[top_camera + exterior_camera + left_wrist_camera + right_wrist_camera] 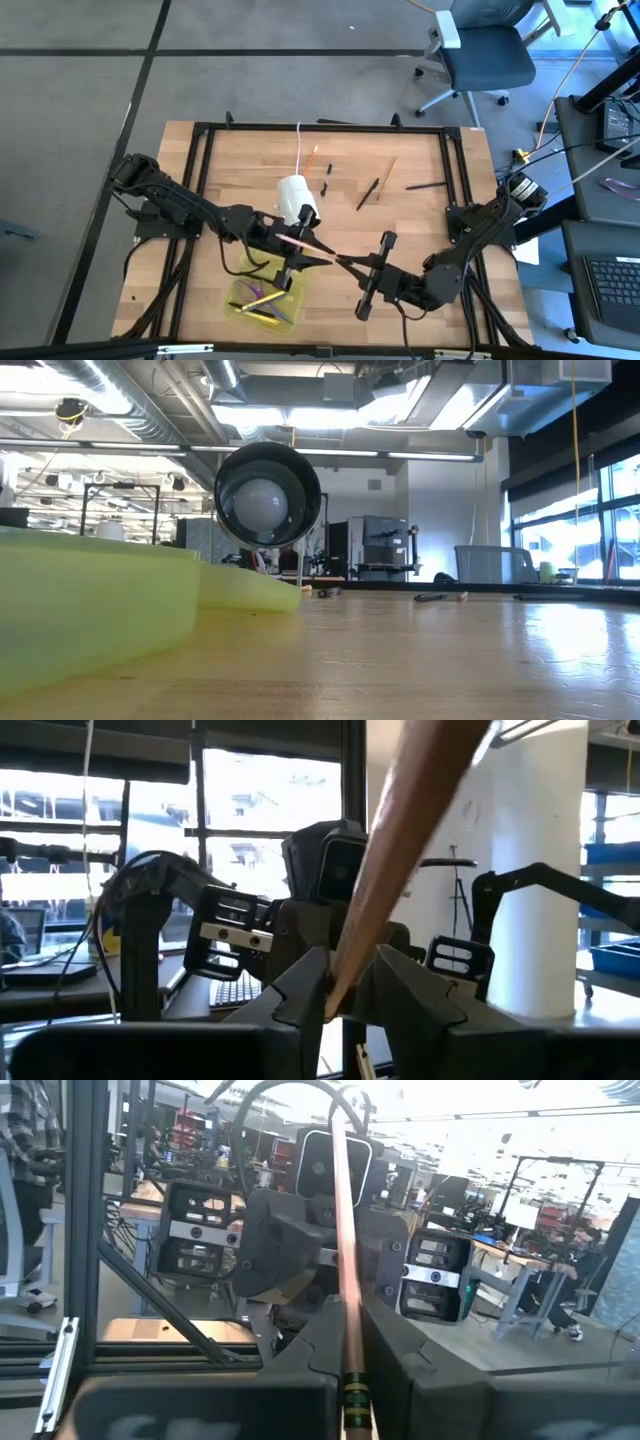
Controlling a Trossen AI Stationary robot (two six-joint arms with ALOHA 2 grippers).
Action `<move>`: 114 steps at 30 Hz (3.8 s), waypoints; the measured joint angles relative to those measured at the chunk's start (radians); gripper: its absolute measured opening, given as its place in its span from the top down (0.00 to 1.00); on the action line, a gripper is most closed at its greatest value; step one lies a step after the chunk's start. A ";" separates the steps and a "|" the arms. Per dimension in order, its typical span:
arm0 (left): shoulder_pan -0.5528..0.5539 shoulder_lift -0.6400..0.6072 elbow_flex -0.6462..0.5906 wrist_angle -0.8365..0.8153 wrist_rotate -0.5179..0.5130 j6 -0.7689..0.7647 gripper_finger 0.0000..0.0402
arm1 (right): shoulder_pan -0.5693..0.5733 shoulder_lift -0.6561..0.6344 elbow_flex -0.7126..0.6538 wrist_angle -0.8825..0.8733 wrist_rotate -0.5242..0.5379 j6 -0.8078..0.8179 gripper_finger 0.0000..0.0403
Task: Pick & place school supplies into a supply box
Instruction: Put the wood pencil into the supply box
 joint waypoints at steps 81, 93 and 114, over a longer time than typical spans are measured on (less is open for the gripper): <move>-0.120 -0.010 0.000 -1.456 0.469 -0.874 0.96 | 0.040 -0.069 -0.005 -0.064 0.496 -0.071 0.62; -0.127 -0.009 0.001 -1.613 0.331 -0.662 0.96 | 0.040 -0.069 -0.005 -0.064 0.496 -0.071 0.62; -0.126 -0.002 0.001 -1.570 0.286 -0.594 0.96 | 0.038 -0.069 -0.005 -0.226 0.496 0.162 0.62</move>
